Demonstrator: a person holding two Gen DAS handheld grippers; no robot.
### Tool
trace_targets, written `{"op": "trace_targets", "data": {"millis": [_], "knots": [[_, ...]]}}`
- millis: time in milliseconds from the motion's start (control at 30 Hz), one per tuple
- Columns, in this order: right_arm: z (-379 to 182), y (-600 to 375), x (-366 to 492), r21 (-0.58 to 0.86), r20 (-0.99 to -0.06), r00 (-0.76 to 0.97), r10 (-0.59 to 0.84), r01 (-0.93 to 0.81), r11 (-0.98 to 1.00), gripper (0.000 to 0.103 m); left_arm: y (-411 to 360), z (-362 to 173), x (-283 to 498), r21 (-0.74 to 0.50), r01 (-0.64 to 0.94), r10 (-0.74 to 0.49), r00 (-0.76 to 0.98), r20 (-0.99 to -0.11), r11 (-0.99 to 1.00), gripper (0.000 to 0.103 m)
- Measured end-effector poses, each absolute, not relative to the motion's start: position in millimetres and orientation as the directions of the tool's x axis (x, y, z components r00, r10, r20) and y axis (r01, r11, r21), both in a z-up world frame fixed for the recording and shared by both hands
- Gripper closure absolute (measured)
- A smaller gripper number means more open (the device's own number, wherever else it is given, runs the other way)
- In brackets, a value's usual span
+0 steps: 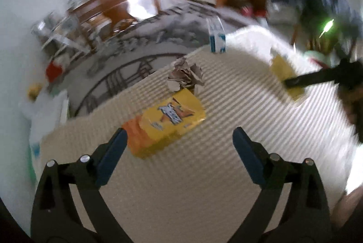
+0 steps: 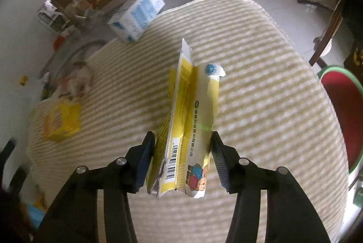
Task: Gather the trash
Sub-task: 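Grasp the yellow printed box with the right tool, then grasp orange iced-tea carton with left tool while right tool holds yellow box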
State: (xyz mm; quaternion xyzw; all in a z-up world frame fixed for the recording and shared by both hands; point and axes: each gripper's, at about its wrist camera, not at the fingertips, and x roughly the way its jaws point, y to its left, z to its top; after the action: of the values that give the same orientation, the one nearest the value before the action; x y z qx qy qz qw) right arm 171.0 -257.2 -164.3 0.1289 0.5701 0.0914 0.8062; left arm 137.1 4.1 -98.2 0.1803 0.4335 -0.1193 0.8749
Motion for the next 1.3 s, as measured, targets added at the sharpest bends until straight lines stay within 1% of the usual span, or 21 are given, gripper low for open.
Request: {"op": "trace_targets", "data": {"millis": [133,267,367,467,533,567,600,700,833,933,1000,1067,1167,1233,1300], "knots": [[-154.4,-262.6,131.6,0.338,-0.884,0.334,0.326,-0.023,0.941,0.054,3.3,-121.0,173.1,0.274,0.513,-0.046,0.526,-0.849,0.813,0.012],[-152.4,-273.3,95.1,0.374,-0.879,0.323,0.351,0.009,0.927,0.054,2.4,-140.5,205.8,0.263,0.596,-0.035,0.441,-0.897,0.759,0.012],[-151.5,-277.8,78.3,0.399,-0.875,0.318,0.365,0.047,0.916,0.053,1.9,-161.2,223.1,0.181,0.635,-0.033,0.31,-0.95,0.751,0.012],[-148.4,-280.7,70.4,0.401,-0.874,0.326,0.361,0.062,0.914,0.053,-0.7,-181.2,228.1,0.205,0.649,0.031,0.269,-0.963,0.733,0.012],[-144.1,-281.7,68.4,0.394,-0.874,0.335,0.353,0.06,0.917,0.052,1.4,-185.3,227.0,0.215,0.641,0.045,0.271,-0.962,0.737,0.012],[-141.8,-282.0,67.8,0.39,-0.873,0.34,0.349,0.057,0.919,0.052,2.7,-183.9,226.3,0.223,0.625,0.049,0.283,-0.958,0.748,0.015],[-140.8,-282.0,67.3,0.389,-0.873,0.342,0.348,0.055,0.92,0.052,4.1,-181.7,226.1,0.237,0.609,0.063,0.293,-0.954,0.757,0.021],[-139.7,-278.0,68.0,0.379,-0.873,0.346,0.342,0.042,0.924,0.052,9.6,-177.1,218.4,0.206,0.557,0.055,0.275,-0.96,0.805,0.027],[-142.5,-265.6,67.6,0.32,-0.891,0.339,0.302,-0.001,0.947,0.052,18.7,-171.6,194.7,0.137,0.43,0.027,0.253,-0.967,0.892,0.028],[-147.4,-254.6,66.8,0.257,-0.906,0.339,0.255,-0.04,0.966,0.052,22.2,-166.6,170.5,0.033,0.315,-0.043,0.23,-0.972,0.948,0.03],[-151.9,-249.5,66.5,0.217,-0.914,0.338,0.225,-0.061,0.974,0.05,19.9,-164.4,148.4,-0.063,0.26,-0.121,0.215,-0.969,0.964,0.031],[-155.3,-247.8,67.0,0.21,-0.916,0.336,0.22,-0.066,0.976,0.049,14.7,-165.7,132.5,-0.105,0.236,-0.157,0.213,-0.964,0.966,0.031],[-156.4,-247.4,68.0,0.204,-0.915,0.343,0.211,-0.057,0.977,0.044,5.8,-168.0,110.6,-0.121,0.204,-0.171,0.25,-0.953,0.971,0.031],[-154.3,-247.4,67.4,0.2,-0.91,0.359,0.206,-0.054,0.978,0.034,4.4,-166.2,100.1,-0.14,0.178,-0.185,0.269,-0.945,0.974,0.03],[-153.2,-248.8,67.0,0.198,-0.906,0.373,0.199,-0.042,0.979,0.03,4.5,-163.8,90.9,-0.137,0.148,-0.176,0.298,-0.938,0.979,0.03]]}}
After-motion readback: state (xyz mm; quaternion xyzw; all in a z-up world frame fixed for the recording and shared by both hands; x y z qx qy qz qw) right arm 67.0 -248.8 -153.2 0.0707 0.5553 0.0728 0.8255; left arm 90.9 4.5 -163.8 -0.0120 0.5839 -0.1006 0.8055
